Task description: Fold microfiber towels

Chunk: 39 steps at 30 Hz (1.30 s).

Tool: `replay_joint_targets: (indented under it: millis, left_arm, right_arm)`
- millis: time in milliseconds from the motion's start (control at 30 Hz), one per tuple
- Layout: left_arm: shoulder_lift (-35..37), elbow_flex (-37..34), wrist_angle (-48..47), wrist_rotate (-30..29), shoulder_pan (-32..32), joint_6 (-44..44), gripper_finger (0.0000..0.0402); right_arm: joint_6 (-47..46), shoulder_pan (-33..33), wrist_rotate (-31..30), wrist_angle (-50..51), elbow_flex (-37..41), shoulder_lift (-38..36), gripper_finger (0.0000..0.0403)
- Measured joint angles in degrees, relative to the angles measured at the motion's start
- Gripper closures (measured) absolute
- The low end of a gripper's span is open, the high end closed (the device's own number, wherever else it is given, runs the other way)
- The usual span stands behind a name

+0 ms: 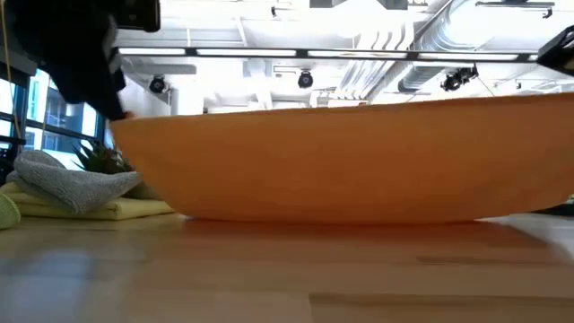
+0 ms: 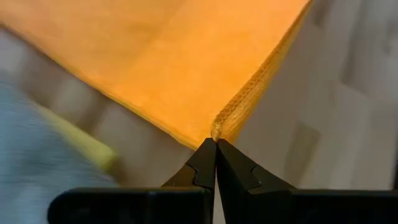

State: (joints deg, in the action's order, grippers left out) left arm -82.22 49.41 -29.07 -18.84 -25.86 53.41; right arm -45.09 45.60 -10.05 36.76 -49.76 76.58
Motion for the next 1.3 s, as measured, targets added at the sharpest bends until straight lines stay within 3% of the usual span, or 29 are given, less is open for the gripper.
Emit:
replay_joint_targets:
  millis: [233,400,533,767,900,1300]
  left_arm:
    - [-5.25,0.02,5.76,10.31,-1.13,-1.93,0.0401]
    - [-6.07,0.02,5.35,11.56,0.53,-2.61,0.0401]
    - [-5.94,0.07,7.07,16.05,2.79,-3.74,0.0402]
    - [-7.76,0.01,7.79,18.08,5.23,-5.86,0.0401]
    - [-6.85,0.47,7.50,20.49,8.47,-6.69,0.0402]
    - [-2.86,0.96,6.82,19.26,22.50,-15.64,0.0401]
  right_arm:
    - [-0.52,1.36,6.06,-3.81,0.00,-0.04,0.0403]
    - [-2.64,1.13,3.21,0.11,0.02,-0.04,0.0403]
    - [1.34,0.43,9.53,0.15,-0.02,-0.03,0.0403]
    - [2.59,-2.07,10.86,0.98,-0.02,0.29,0.0403]
    - [4.30,-4.69,15.13,1.28,0.00,-1.73,0.0403]
    - [3.49,-15.47,3.85,20.05,0.00,-14.84,0.0403]
